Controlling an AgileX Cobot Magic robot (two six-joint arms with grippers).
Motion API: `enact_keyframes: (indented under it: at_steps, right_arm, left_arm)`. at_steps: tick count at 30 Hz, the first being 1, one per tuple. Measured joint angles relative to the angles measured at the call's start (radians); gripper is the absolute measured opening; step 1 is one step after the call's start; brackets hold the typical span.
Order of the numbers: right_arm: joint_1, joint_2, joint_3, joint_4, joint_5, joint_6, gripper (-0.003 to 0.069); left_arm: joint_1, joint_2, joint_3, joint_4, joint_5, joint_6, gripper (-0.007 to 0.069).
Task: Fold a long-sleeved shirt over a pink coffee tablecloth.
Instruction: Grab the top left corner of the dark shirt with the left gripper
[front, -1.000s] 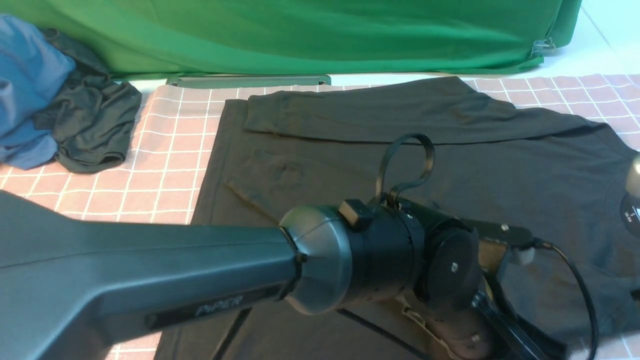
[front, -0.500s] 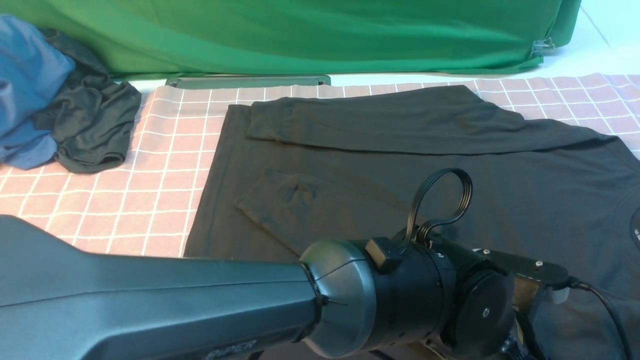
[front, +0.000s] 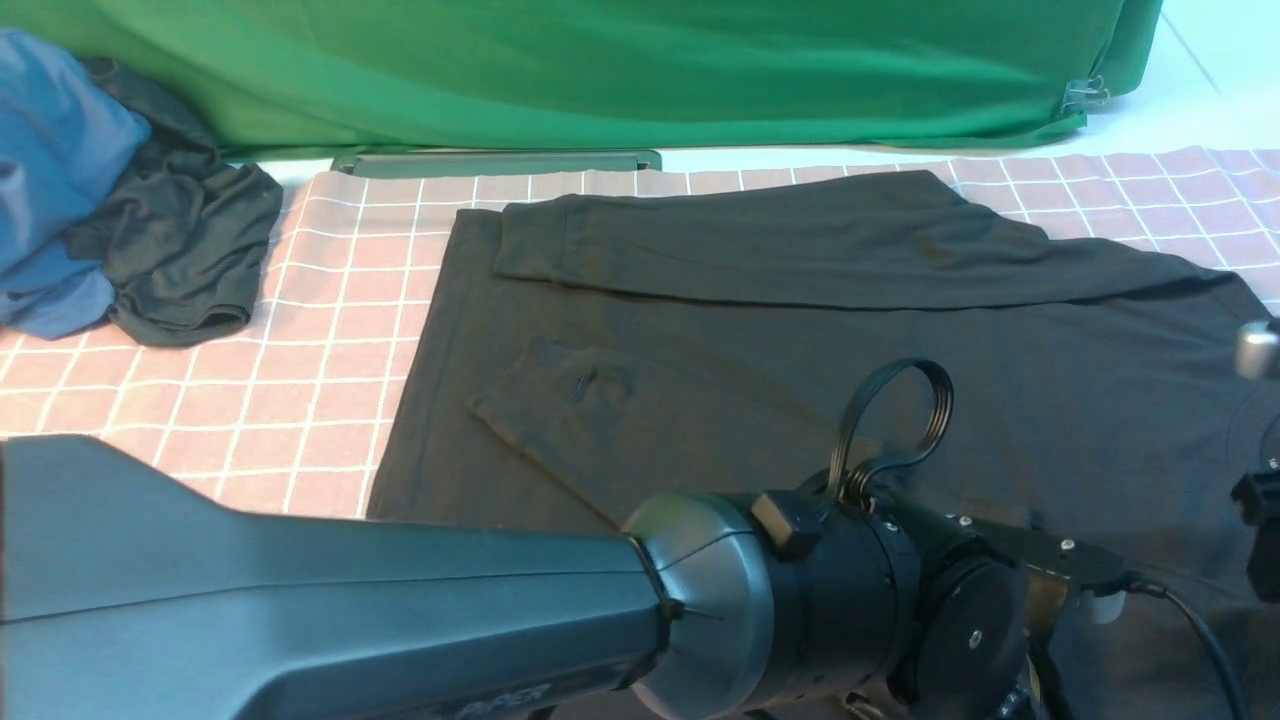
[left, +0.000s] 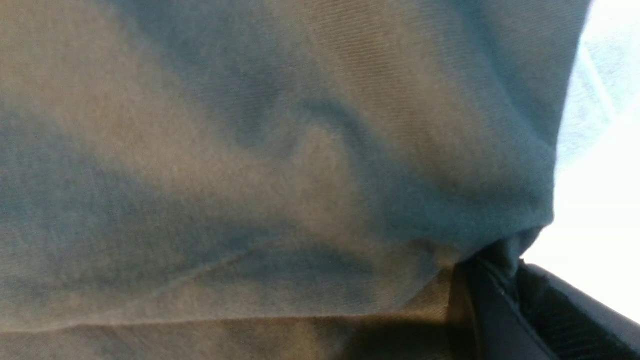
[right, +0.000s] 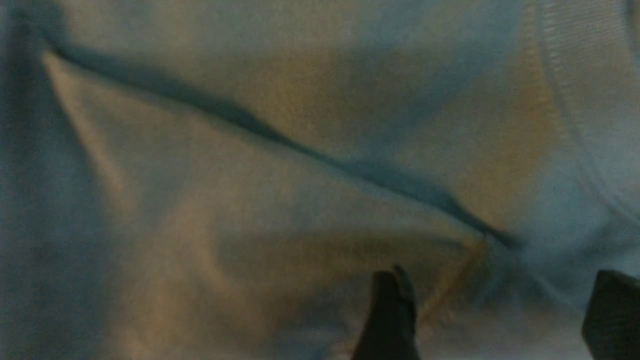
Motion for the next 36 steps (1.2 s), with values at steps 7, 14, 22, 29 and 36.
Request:
enact_keyframes:
  at_steps: [7, 14, 22, 29, 36]
  right_arm:
    - [0.0, 0.083, 0.0, 0.0, 0.002, -0.001, 0.0484]
    - [0.0, 0.09, 0.0, -0.001, 0.033, -0.001, 0.0061]
    - [0.0, 0.032, 0.0, -0.062, 0.117, 0.023, 0.0052]
    - [0.0, -0.049, 0.0, -0.128, 0.217, 0.082, 0.0052]
    - [0.0, -0.052, 0.0, -0.144, 0.236, 0.082, 0.0055]
  left_arm:
    - [0.0, 0.007, 0.0, 0.002, 0.0, 0.0, 0.0032]
    - [0.0, 0.007, 0.0, 0.002, -0.003, -0.003, 0.0032]
    - [0.0, 0.007, 0.0, -0.002, 0.008, -0.018, 0.0032]
    - [-0.01, 0.007, 0.0, -0.025, 0.026, -0.02, 0.0032]
    - [-0.042, 0.007, 0.0, -0.047, 0.029, -0.02, 0.0036]
